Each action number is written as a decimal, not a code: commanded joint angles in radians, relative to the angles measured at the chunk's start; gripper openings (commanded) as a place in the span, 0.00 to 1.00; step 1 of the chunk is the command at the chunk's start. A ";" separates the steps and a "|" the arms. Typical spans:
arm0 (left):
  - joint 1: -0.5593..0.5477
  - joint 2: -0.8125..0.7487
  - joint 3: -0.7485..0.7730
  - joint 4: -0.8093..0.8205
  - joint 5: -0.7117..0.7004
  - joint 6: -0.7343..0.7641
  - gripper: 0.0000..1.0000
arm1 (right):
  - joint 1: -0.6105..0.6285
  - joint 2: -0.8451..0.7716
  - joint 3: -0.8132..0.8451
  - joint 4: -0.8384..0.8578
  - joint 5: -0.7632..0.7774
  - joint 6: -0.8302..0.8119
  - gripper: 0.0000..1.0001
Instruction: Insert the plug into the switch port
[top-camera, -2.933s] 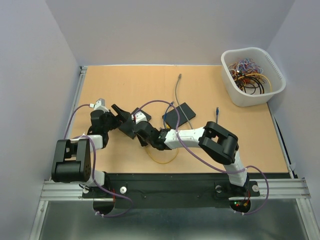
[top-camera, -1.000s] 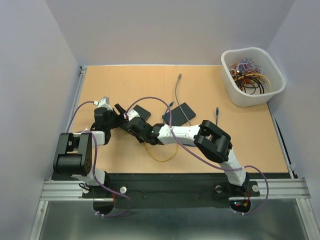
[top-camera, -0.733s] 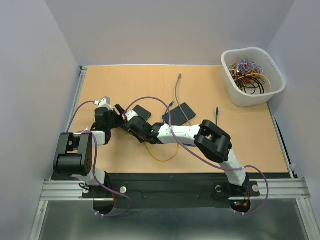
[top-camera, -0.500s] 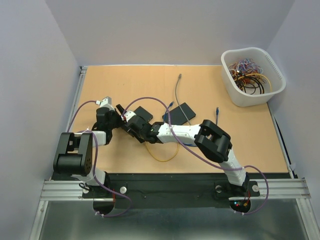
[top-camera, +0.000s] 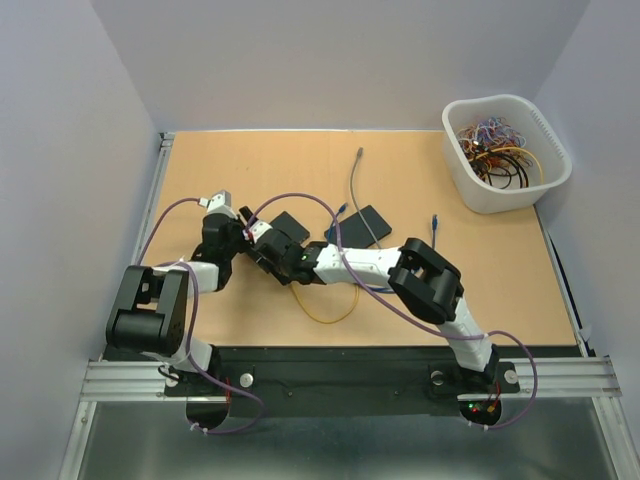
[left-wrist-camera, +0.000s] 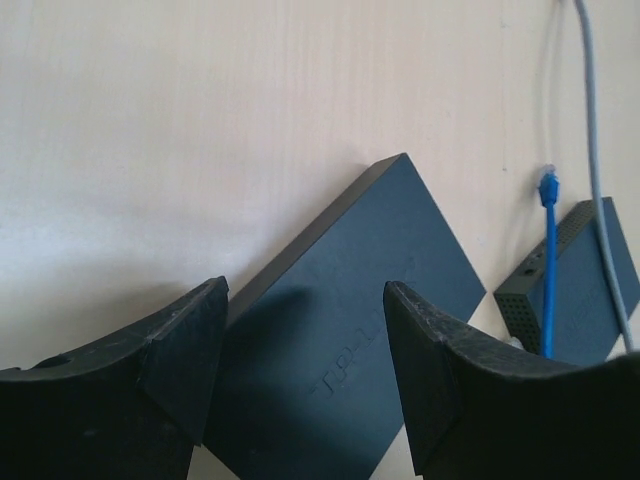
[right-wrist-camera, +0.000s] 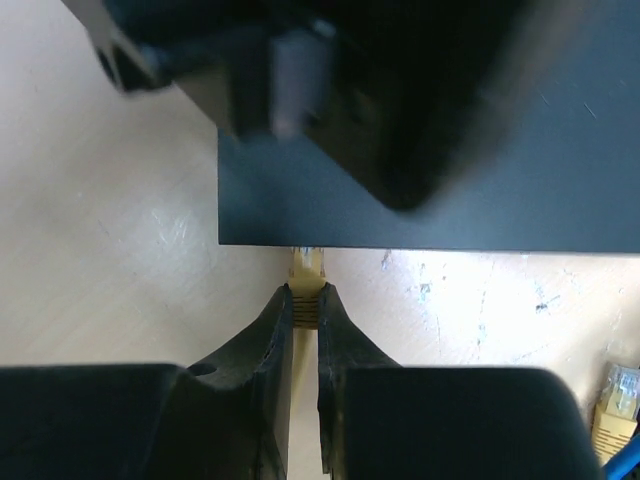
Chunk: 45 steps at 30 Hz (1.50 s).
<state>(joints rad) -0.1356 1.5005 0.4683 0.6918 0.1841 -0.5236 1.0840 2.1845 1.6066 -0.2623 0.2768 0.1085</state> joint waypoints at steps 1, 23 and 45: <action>-0.137 -0.063 -0.062 -0.087 0.175 -0.101 0.72 | -0.015 -0.038 -0.034 0.186 -0.056 -0.055 0.01; -0.233 -0.351 -0.139 -0.250 0.022 -0.122 0.75 | -0.016 -0.204 -0.366 0.255 -0.031 -0.139 0.00; -0.058 -0.218 -0.042 -0.074 0.011 -0.007 0.79 | -0.015 -0.201 -0.436 0.314 -0.070 -0.168 0.00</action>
<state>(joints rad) -0.2100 1.2289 0.3843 0.5022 0.1146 -0.5545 1.0794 1.9697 1.1873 0.0685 0.1837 -0.0353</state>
